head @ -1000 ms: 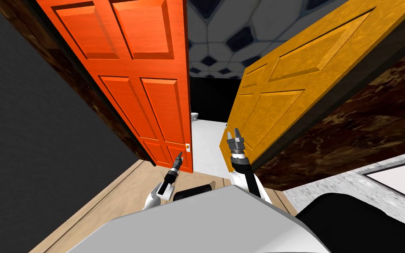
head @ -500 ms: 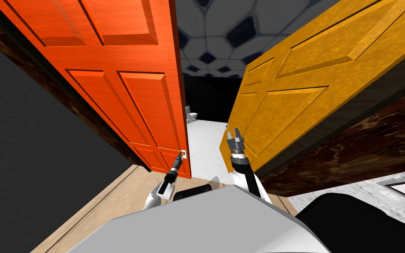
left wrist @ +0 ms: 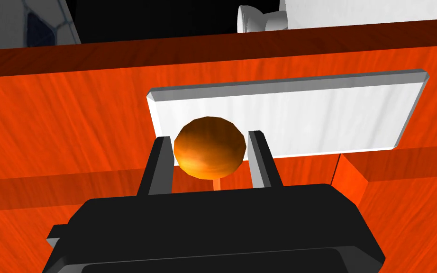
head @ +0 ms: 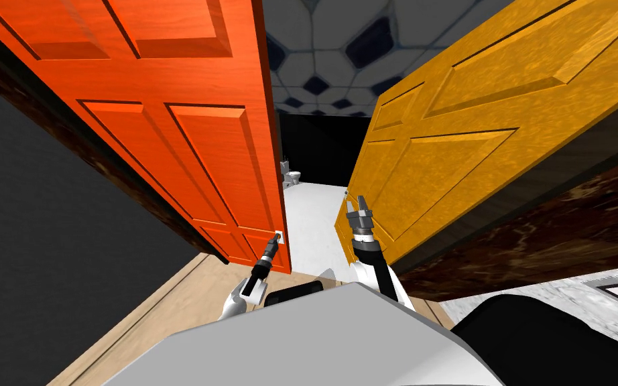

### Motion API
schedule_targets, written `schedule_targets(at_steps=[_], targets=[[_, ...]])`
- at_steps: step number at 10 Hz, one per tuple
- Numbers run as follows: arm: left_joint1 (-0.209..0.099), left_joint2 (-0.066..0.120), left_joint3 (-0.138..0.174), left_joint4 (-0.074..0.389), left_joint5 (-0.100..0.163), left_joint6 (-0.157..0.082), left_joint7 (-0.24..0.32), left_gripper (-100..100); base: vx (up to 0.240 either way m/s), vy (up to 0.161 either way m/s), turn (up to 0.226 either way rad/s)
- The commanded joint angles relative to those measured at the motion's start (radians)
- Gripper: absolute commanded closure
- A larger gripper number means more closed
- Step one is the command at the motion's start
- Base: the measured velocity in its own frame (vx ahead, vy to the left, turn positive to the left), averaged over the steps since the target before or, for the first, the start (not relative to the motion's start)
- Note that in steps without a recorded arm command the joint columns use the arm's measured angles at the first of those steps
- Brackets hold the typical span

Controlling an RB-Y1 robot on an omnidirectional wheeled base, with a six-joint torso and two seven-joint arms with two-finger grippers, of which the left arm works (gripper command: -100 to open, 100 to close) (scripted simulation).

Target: Push the door open

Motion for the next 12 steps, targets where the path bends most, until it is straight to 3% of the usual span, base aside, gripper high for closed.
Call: schedule_targets(at_steps=[1, 3, 5, 12], targets=[[0.001, 0.000, 0.000, 0.000, 0.000, -0.001, 0.001, 100, -0.011, 0.004, 0.003], [0.001, 0.000, 0.000, 0.000, 0.000, -0.001, 0.001, 100, -0.003, 0.001, 0.002], [0.002, 0.012, 0.016, 0.003, 0.008, 0.001, -0.007, 100, 0.110, -0.067, 0.027], [0.000, 0.036, 0.074, 0.009, 0.037, 0.002, -0.032, 100, 0.171, -0.087, 0.038]])
